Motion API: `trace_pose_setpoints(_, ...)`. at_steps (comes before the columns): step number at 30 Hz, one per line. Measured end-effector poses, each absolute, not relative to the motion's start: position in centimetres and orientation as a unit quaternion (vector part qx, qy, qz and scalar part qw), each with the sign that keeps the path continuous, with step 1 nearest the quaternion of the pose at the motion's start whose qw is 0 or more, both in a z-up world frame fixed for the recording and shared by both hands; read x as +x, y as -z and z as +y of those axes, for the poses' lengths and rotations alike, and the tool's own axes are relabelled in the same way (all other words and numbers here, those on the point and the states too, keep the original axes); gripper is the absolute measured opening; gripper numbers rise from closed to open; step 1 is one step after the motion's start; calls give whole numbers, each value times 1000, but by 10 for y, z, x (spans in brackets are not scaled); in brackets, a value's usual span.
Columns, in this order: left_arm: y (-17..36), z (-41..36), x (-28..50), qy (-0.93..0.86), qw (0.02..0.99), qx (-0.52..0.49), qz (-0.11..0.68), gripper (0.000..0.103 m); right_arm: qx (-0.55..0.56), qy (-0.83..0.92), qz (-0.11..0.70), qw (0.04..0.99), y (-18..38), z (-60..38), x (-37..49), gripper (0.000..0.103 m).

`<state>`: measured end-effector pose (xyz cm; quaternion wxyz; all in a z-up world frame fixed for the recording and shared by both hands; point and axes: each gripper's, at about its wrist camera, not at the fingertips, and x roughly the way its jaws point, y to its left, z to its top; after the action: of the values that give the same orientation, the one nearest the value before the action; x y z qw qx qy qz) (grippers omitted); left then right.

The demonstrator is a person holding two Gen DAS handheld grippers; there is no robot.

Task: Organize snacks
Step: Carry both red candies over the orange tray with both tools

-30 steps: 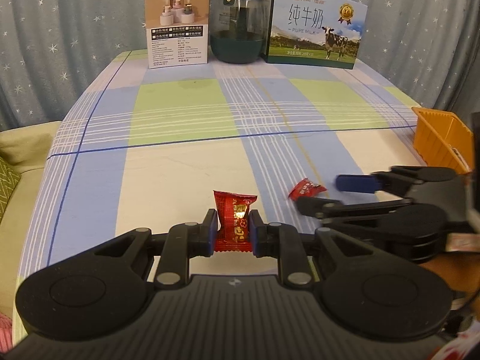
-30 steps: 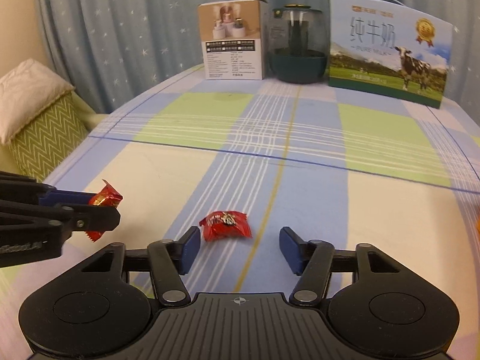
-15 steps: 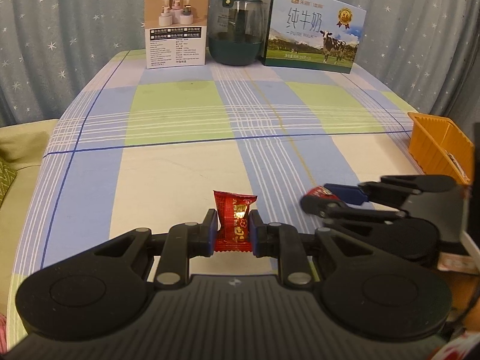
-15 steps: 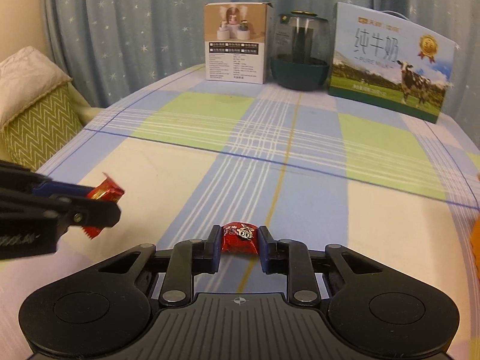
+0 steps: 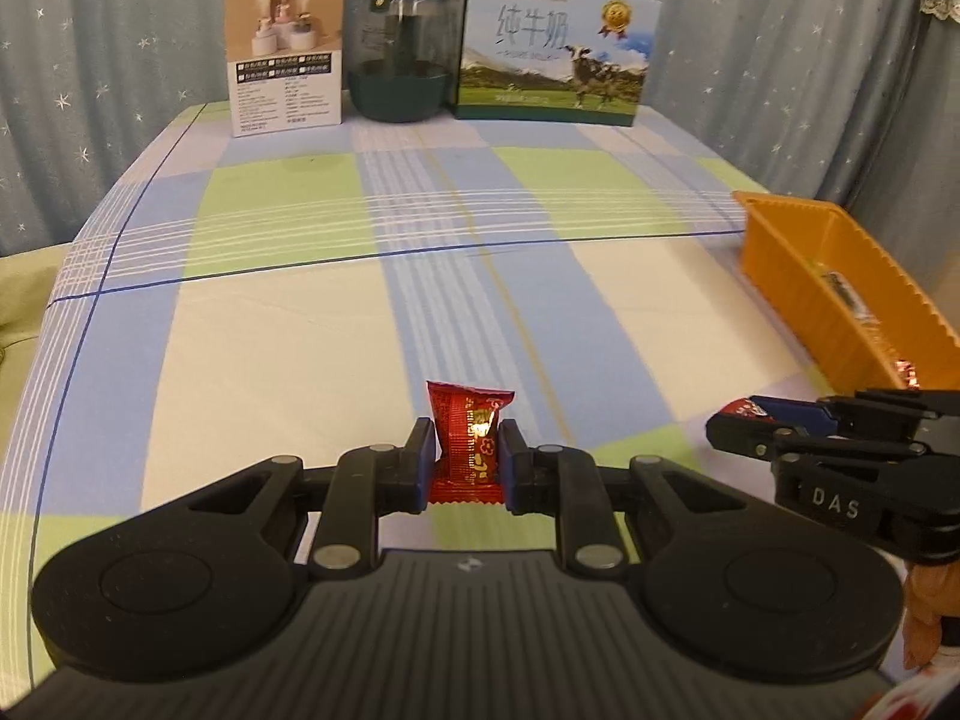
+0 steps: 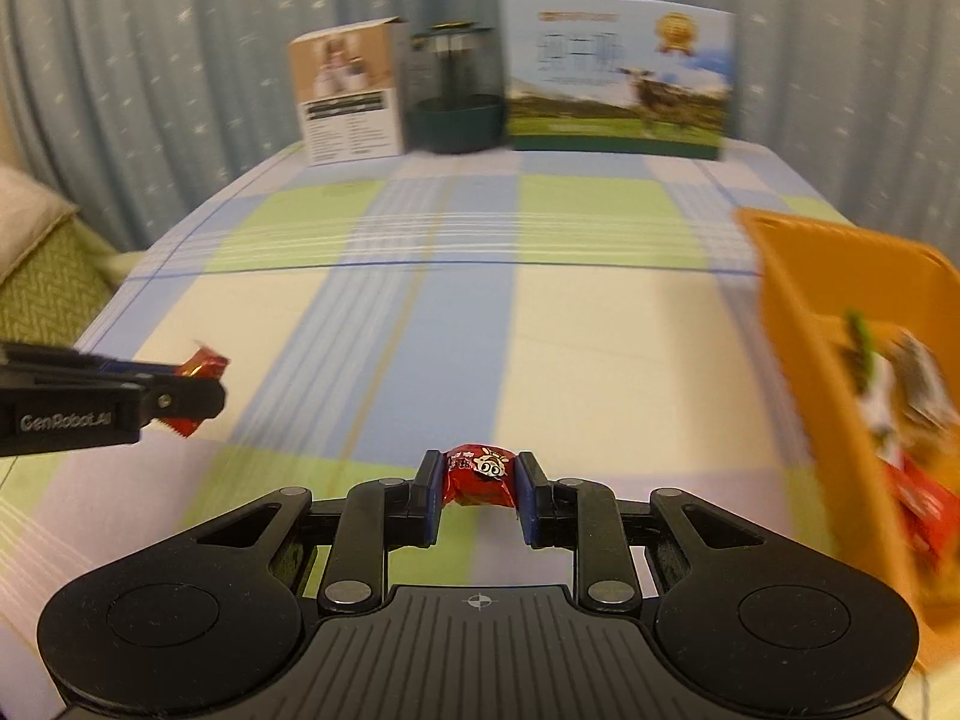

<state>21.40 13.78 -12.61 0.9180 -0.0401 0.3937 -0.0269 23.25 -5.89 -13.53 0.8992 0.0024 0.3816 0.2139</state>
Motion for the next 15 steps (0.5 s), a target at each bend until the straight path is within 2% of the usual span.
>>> trace_pose_setpoints(15, 74, 77, 155, 45, 926, -47, 371, 19, 46, -173, 366, 913, 79, -131, 169, 25)
